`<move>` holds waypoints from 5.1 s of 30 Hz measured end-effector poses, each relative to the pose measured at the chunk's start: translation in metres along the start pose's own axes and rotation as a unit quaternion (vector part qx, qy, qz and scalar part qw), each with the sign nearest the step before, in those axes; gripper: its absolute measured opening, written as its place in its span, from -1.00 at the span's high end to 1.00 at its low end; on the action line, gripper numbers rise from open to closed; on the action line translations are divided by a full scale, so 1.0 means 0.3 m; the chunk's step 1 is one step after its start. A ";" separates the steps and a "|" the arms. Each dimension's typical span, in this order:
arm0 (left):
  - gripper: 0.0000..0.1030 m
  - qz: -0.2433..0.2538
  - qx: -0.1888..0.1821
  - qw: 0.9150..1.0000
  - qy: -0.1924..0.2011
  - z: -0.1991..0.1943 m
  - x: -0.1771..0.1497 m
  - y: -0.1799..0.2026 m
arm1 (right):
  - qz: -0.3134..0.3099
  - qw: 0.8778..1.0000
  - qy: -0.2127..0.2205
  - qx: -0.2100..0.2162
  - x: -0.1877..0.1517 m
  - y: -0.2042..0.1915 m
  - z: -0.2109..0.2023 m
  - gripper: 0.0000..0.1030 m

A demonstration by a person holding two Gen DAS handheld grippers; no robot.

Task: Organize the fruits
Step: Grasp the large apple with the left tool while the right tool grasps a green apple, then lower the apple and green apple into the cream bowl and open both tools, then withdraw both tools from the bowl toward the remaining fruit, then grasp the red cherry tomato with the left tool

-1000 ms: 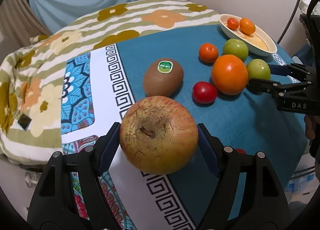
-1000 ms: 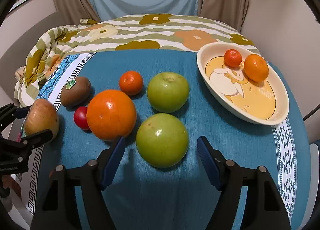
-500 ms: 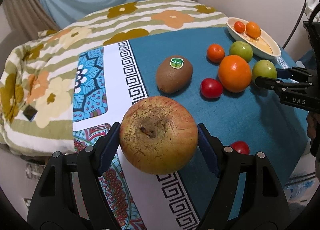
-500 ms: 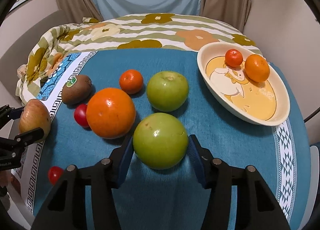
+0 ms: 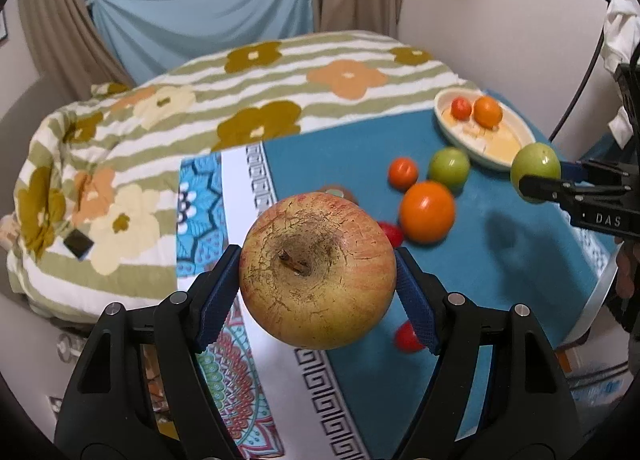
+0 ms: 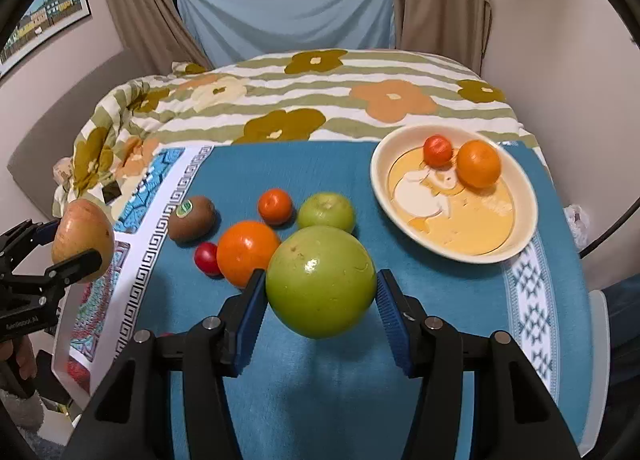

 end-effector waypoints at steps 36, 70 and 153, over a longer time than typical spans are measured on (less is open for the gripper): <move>-0.55 -0.050 -0.006 0.998 -0.034 0.474 0.288 0.844 | -0.086 0.993 -0.011 0.085 0.117 0.690 0.081 0.02; -1.00 -0.050 0.045 0.997 -0.045 0.421 0.285 0.802 | -0.100 0.987 -0.013 0.128 0.145 0.718 0.157 0.02; -0.44 -0.092 0.008 0.994 -0.061 0.101 -0.366 0.197 | -0.127 0.988 -0.011 0.089 -0.088 -0.103 0.147 -0.98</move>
Point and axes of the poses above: each gripper's, at about its wrist camera, not at the fingertips, and z roughly the way its jaws point, y to its right, x to its top, the point moved 10 cm from there along z, roughly the way its jaws point, and after that the axes turned 6 degrees about -z, right-handed, at the moved point
